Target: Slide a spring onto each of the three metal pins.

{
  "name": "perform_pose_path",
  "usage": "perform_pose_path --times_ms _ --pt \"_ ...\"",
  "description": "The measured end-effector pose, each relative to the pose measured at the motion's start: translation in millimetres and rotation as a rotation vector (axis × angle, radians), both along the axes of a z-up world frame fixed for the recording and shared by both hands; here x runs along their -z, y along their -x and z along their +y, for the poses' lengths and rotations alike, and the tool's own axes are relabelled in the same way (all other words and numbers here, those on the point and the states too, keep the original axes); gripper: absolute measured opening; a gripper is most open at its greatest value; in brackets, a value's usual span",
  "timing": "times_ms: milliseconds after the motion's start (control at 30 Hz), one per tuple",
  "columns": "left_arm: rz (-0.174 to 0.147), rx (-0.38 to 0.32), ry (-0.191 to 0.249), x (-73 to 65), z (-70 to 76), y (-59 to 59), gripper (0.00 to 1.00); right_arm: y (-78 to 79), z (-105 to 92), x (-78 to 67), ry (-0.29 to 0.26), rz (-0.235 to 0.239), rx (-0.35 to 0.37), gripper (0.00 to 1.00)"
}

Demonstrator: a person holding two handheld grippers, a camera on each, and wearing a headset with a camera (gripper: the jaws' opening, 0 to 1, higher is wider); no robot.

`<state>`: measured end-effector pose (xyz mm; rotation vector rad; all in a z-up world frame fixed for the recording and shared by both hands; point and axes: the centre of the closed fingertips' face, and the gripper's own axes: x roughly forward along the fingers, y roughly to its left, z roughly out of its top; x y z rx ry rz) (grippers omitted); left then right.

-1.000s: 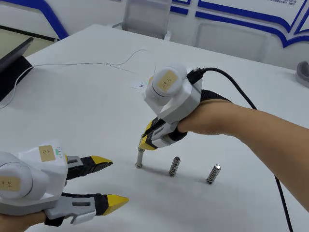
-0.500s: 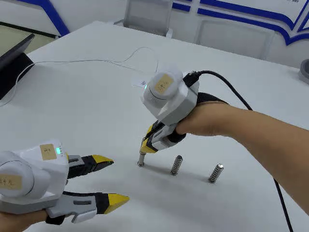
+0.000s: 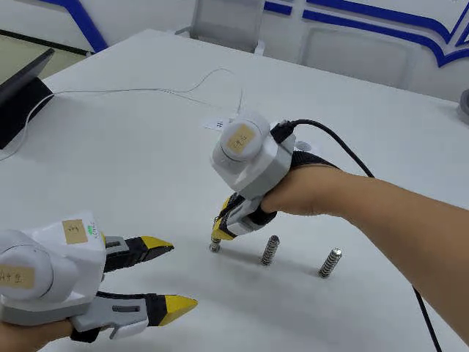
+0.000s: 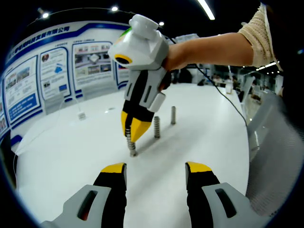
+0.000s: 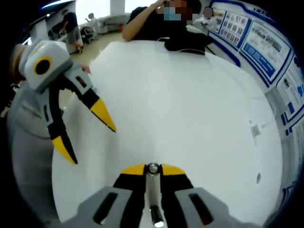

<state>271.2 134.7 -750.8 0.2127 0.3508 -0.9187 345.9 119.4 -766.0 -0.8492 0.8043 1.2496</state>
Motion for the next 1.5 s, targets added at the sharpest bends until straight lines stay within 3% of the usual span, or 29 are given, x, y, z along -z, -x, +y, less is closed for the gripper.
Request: perform_pose_path --times_ms 633,1200,1500 --pt "0.005 0.002 -0.006 0.2 -1.5 0.8 0.5 -5.1 -4.1 18.7 -0.005 0.007 0.042 0.13" --pt "0.004 0.001 -0.008 -0.2 -2.4 -0.3 0.51 -1.8 -13.4 4.5 -0.04 -0.018 0.048 0.19" --pt "0.0 0.001 -0.006 -2.1 -3.9 -1.7 0.52 6.5 -19.8 -7.5 -0.092 -0.024 0.076 0.2"
